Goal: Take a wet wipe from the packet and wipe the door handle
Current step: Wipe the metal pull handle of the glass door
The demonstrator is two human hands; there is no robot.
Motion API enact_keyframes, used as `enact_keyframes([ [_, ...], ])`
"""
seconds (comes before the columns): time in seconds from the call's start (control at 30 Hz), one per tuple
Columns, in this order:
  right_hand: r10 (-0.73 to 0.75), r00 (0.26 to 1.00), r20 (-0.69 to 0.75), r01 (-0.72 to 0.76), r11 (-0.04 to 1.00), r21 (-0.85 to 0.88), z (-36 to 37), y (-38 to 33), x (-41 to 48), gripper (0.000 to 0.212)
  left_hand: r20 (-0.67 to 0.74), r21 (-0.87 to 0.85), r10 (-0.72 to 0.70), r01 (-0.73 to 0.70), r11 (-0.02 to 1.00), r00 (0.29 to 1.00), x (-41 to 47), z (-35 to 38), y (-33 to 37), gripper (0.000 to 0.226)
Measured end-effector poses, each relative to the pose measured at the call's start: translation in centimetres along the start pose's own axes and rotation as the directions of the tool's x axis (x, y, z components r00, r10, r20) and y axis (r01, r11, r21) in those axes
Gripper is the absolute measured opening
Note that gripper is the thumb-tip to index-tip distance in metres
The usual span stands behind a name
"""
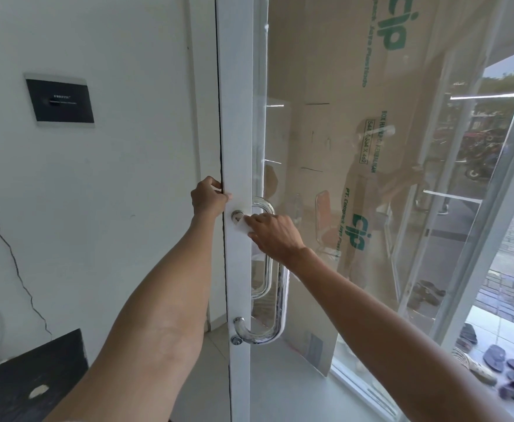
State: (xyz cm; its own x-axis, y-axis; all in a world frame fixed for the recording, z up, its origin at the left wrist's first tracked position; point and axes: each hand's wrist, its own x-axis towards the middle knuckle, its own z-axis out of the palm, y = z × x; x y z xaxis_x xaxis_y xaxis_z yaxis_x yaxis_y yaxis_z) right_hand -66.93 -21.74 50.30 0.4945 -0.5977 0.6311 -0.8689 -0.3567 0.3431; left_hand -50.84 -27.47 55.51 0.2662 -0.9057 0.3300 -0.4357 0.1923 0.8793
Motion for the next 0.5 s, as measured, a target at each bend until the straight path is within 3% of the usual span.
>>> enact_keyframes([
  [0.17,-0.026,0.98,-0.197,0.041,0.996,0.073,1.6,2.8,-3.3,0.039,0.001,0.023,-0.004,0.004,1.0,1.0,0.1,0.0,0.2,0.032],
  [0.37,-0.018,0.989,-0.144,0.03,0.996,0.08,1.0,2.1,-1.6,0.027,0.002,0.058,0.006,-0.006,0.998,1.0,0.3,0.3,0.1,0.03],
  [0.5,0.028,0.985,-0.171,-0.004,0.99,0.139,1.7,2.1,-1.9,0.037,-0.008,0.074,0.005,-0.004,0.997,1.0,0.3,0.5,0.2,0.029],
])
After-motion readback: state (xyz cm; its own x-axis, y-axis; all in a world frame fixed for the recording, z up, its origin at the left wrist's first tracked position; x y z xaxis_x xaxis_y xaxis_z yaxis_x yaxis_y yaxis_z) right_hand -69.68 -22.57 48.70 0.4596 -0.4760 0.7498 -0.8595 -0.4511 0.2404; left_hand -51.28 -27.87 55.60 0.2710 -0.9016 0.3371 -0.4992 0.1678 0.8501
